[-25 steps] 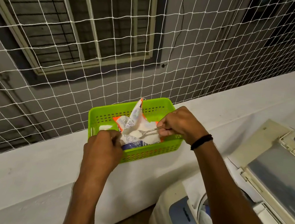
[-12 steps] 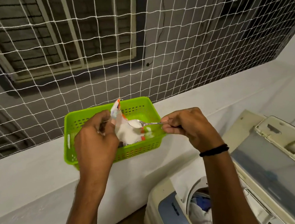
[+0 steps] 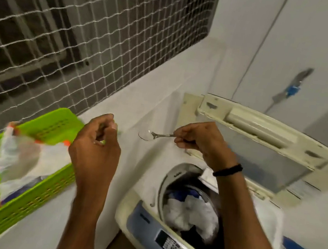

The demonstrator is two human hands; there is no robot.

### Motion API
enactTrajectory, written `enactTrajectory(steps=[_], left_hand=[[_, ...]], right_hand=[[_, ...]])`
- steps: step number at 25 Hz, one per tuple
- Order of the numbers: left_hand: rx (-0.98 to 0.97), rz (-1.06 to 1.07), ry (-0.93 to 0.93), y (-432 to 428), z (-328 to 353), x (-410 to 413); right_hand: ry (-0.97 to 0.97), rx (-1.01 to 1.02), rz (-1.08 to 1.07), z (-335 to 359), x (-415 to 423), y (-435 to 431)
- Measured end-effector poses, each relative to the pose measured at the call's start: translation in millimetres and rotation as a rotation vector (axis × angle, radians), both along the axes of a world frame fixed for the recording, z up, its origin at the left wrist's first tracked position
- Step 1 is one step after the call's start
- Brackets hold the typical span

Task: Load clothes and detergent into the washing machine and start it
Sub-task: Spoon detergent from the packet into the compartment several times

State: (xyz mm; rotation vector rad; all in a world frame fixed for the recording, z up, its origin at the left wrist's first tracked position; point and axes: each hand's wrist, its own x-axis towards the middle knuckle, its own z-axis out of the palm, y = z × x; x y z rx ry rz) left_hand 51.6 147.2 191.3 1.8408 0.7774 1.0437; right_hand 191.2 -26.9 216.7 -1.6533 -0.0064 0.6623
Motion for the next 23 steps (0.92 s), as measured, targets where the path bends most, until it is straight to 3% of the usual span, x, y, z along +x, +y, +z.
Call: enactTrajectory(steps=[7, 11, 14, 18, 21, 23], left_hand=[[0.022, -0.359, 0.171, -73.1, -35.8, 87.3], [-0.157, -0.548, 0.334, -104.8, -96.1, 140.6], [-0.408, -0.651, 0.472, -130.8, -154.5, 170.0], [-0.925, -0.698, 0.674, -158.8, -211.4, 186.8], [-1.274, -0.663, 0.654, -176.7, -235.8, 185.3], [-1.399, -0.584, 0.639, -184.3, -246.4, 183.0]], right_hand=[[-0.014, 0.013, -0.403, -71.6, 29.2, -116.3], [0.077, 0.001, -0.593, -131.3, 42.2, -162.7], [0.116, -0.043, -0.697, -180.7, 46.7, -188.4], [0.106, -0.272, -0.777, -234.7, 44.5, -204.3], [-0.041, -0.558, -0.640, -257.8, 33.9, -201.4], [-0.188, -0.625, -0.542, -269.6, 25.8, -193.7]])
